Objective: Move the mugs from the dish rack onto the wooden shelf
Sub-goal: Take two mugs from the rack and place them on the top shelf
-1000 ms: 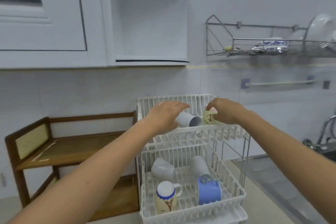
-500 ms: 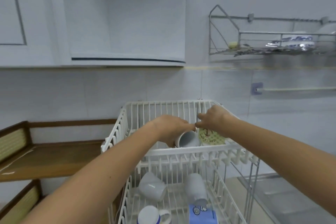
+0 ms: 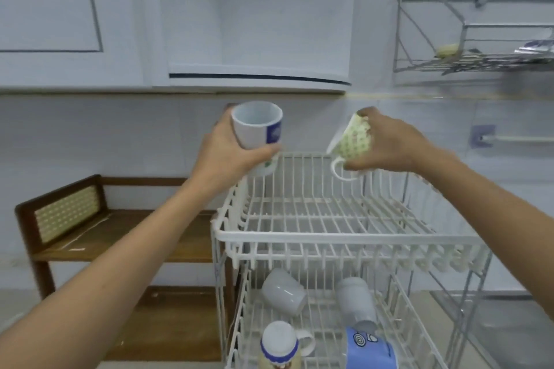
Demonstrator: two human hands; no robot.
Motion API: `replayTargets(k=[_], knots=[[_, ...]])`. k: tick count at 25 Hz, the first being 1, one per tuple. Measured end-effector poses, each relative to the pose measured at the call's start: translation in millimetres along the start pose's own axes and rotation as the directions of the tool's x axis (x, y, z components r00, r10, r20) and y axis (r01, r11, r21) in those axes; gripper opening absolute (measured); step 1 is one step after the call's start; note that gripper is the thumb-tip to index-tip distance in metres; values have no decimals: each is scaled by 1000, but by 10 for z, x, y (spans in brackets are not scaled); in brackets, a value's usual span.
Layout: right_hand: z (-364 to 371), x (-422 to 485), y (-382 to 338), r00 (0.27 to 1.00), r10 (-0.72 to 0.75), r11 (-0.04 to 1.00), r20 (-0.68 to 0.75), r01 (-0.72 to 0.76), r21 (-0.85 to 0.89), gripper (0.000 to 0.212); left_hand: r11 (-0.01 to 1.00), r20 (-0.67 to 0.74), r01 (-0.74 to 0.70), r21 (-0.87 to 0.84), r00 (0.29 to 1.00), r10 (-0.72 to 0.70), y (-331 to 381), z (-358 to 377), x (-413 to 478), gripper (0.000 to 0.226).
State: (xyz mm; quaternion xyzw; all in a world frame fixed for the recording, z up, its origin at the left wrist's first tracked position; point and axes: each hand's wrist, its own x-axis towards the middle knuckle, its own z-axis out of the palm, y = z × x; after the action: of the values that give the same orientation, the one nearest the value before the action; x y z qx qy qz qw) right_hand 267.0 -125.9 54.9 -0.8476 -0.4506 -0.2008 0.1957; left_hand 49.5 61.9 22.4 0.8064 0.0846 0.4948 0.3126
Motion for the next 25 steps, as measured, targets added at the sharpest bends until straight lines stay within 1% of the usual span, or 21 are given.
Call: replayTargets(k=[1, 2, 3, 4, 6, 8, 10, 11, 12, 14, 17, 19, 20, 22, 25], knots=[[24, -41, -111, 999, 35, 974, -37, -26, 225, 106, 1000, -29, 30, -6, 999, -30, -70, -192, -32, 59], [58, -89, -265, 997, 59, 903, -47, -33, 428, 104, 998, -38, 58, 4, 998, -57, -167, -390, -80, 56], [94, -148, -439, 997, 69, 812, -41, -32, 583, 101, 996, -37, 90, 27, 995, -89, -283, -572, -139, 53], [142, -203, -656, 997, 69, 722, -30, -30, 691, 99, 989, -31, 128, 67, 992, -126, -417, -766, -207, 53], [254, -308, -1094, 998, 54, 564, -12, -21, 825, 96, 966, -27, 196, 167, 980, -195, -728, -1092, -325, 54], [415, -378, -1564, 998, 23, 396, 59, -63, 916, 93, 934, -63, 266, 238, 964, -258, -1077, -1374, -395, 52], [647, -379, -2080, 987, -3, 259, 162, -156, 953, 92, 899, -103, 370, 236, 929, -355, -1447, -1637, -410, 51], [781, -372, -2330, 981, 8, 219, 195, -192, 957, 92, 880, -105, 421, 222, 907, -407, -1628, -1743, -402, 51], [934, -350, -2599, 976, 33, 202, 214, -216, 955, 93, 864, -96, 458, 207, 889, -448, -1805, -1860, -401, 52], [1230, -293, -2986, 974, 101, 236, 202, -220, 947, 96, 849, -65, 489, 199, 871, -487, -2081, -1968, -415, 55], [1754, -122, -3387, 973, 150, 410, 173, -221, 885, 90, 816, -58, 514, 263, 853, -519, -2400, -2103, -453, 66], [2130, 14, -3500, 965, 170, 506, 201, -261, 822, 88, 788, -56, 550, 277, 828, -558, -2598, -2150, -458, 68], [2309, 85, -3526, 952, 196, 532, 236, -306, 789, 89, 770, -65, 572, 281, 812, -580, -2689, -2164, -457, 68], [2613, 220, -3558, 921, 249, 547, 300, -389, 741, 92, 757, -84, 595, 270, 797, -598, -2856, -2184, -439, 66], [2929, 408, -3586, 909, 272, 578, 315, -417, 702, 91, 778, -49, 596, 200, 799, -599, -3095, -2190, -387, 63]])
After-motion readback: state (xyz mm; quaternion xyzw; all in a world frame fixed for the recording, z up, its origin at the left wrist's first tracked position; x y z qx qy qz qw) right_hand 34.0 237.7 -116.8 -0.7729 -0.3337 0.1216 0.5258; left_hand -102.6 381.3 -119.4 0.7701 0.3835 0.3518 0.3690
